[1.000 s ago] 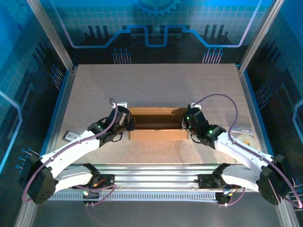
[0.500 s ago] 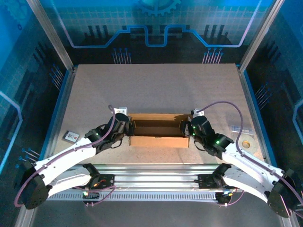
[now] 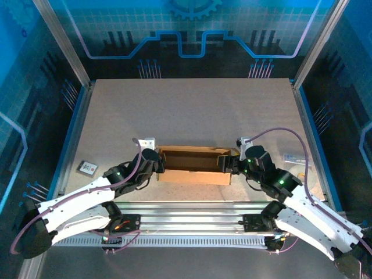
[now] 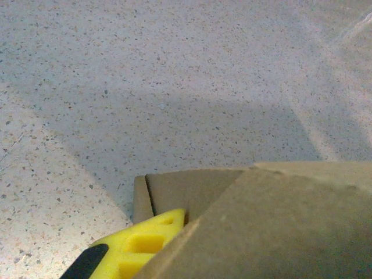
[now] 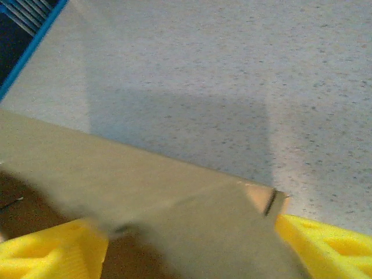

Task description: Fold the paper box

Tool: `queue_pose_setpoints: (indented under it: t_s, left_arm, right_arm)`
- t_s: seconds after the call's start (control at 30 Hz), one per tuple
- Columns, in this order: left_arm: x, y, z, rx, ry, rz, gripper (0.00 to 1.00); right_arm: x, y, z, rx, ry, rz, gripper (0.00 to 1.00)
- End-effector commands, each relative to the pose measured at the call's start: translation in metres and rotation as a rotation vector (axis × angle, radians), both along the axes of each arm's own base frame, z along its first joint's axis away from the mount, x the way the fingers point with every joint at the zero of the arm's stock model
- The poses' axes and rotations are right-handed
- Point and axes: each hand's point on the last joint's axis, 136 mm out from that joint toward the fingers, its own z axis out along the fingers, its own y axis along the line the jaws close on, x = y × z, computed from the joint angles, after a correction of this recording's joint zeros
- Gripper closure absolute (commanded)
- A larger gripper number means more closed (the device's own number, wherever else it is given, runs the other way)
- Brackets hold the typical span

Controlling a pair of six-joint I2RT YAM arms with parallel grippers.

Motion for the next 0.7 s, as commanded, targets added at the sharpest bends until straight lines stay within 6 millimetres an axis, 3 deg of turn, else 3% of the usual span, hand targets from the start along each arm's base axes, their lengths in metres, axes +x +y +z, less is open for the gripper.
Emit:
queue_pose_setpoints:
  t_s: [0.0,0.43,0.67]
  left_arm:
    - [-0.003,0.009,-0.006,0.029,-0.023,0.049,0.88]
    - [-0.008,0.010,-0.009,0.035,-0.044,0.053,0.88]
    - [-0.013,0.011,-0.009,0.027,-0.079,0.040,0.88]
  right_arm:
    - [-0.025,0.016,0.016,0.045,0.011,0.155,0.19]
    - [-0.048,-0.012,0.065,0.067,-0.047,0.119,0.18]
    - [-0.031,-0.014,0.076,0.099,0.006,0.010,0.25]
